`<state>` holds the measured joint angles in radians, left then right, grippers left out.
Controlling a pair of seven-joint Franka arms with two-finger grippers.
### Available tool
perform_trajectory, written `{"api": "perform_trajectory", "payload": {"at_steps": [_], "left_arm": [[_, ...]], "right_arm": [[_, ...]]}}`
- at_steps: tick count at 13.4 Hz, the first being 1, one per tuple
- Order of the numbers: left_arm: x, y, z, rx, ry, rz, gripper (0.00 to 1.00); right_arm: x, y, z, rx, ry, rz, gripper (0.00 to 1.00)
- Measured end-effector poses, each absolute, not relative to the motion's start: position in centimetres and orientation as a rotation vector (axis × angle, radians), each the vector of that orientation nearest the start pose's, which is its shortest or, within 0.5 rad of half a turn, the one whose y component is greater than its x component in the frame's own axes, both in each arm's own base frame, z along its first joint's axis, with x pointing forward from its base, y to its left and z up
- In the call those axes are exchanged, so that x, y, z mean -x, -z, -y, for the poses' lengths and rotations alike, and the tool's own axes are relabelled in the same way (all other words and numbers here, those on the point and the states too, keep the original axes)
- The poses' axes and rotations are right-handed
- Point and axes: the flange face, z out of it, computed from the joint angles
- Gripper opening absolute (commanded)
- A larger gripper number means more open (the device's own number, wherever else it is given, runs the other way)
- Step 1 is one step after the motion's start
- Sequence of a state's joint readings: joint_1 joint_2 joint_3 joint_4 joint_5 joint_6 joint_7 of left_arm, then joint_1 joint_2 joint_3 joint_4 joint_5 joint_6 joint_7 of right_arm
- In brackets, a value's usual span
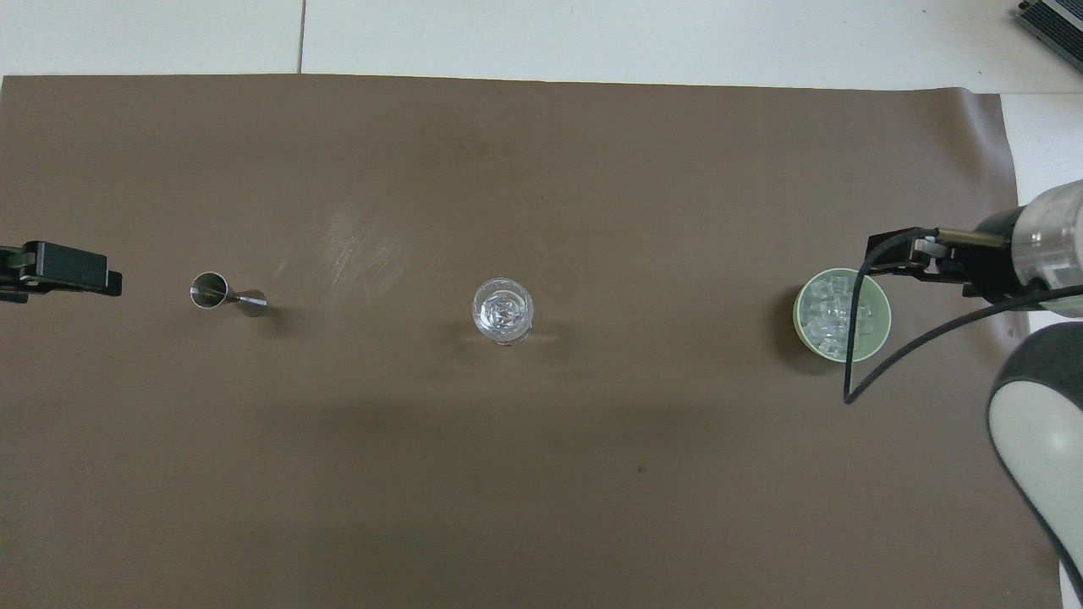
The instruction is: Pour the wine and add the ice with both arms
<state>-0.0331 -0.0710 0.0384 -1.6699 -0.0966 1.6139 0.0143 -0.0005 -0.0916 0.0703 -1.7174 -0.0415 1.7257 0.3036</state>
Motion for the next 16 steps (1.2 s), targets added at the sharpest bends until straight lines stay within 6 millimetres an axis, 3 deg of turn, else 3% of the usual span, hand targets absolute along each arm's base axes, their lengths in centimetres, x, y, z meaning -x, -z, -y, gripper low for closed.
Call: {"api": "perform_trajectory", "payload": {"at_steps": [2,4,9,16], "left_arm": [[-53.6,-62.1,0.6,3.241,0.026,-0.009,1.00],[-53.6,-62.1,0.6,3.241,0.026,-0.009,1.00],[-53.6,-62.1,0.6,3.241,0.026,-0.009,1.00],[-53.6,-62.1,0.6,3.241,0.026,-0.009,1.00]], "right_arm": [[-53.4,-62.9,-1.1,3.148,0.136,-0.340,1.00],[-53.2,-63.3,-0.3,3.149,0.108,-0.346,1.00],[-53.0,-65.3,0.7,3.147,0.118,-0.347,1.00],[-52.6,-64.4,0.8,3.157,0.022,-0.336,1.00]]}}
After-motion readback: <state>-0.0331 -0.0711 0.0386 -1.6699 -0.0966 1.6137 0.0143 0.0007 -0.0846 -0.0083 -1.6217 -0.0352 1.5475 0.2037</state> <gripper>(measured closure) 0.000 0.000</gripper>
